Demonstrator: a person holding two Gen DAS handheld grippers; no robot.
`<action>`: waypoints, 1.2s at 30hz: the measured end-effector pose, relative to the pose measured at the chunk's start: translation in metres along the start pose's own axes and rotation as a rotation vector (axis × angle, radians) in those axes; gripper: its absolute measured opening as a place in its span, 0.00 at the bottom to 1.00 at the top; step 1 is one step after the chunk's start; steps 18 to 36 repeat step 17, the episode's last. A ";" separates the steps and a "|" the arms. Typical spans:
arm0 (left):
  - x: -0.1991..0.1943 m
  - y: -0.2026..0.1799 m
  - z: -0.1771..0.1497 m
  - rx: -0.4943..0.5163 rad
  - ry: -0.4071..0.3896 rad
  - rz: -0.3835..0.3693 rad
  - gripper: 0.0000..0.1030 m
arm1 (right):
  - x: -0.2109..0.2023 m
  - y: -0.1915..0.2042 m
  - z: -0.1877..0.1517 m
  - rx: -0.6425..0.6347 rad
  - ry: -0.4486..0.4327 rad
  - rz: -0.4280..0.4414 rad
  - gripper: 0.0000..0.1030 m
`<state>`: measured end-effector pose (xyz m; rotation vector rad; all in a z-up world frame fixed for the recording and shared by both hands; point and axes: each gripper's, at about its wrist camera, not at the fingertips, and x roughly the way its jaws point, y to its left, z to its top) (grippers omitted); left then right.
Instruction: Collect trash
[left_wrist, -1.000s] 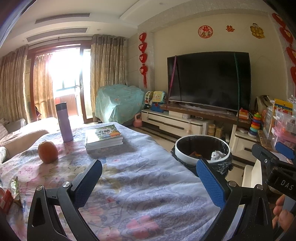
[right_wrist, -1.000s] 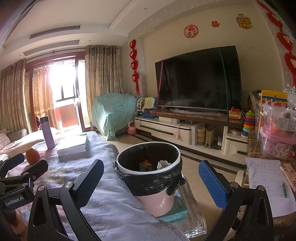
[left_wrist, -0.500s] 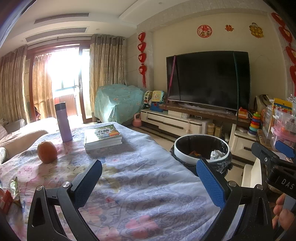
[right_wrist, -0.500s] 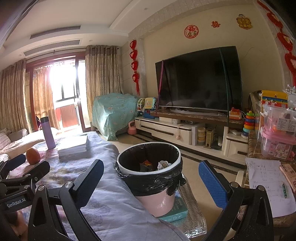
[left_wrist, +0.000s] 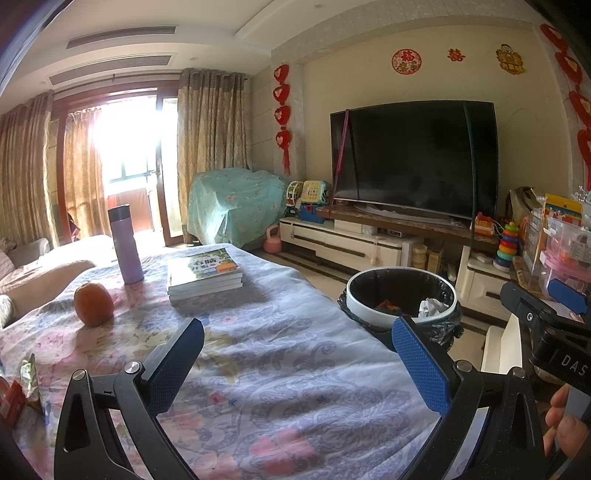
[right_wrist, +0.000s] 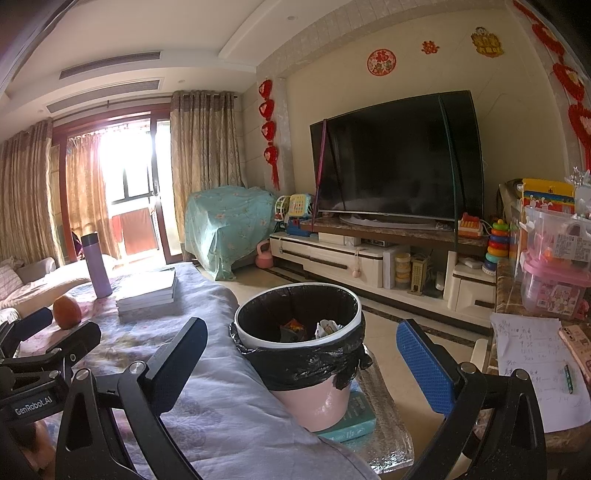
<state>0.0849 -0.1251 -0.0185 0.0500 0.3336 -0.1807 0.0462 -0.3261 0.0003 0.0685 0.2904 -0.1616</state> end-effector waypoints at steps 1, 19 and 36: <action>0.000 0.000 0.000 -0.001 0.000 -0.001 0.99 | 0.000 0.000 0.000 0.000 0.000 0.000 1.00; 0.005 0.005 -0.002 -0.005 0.012 -0.009 0.99 | 0.007 0.007 0.003 0.003 0.034 0.032 1.00; 0.005 0.005 -0.002 -0.005 0.012 -0.009 0.99 | 0.007 0.007 0.003 0.003 0.034 0.032 1.00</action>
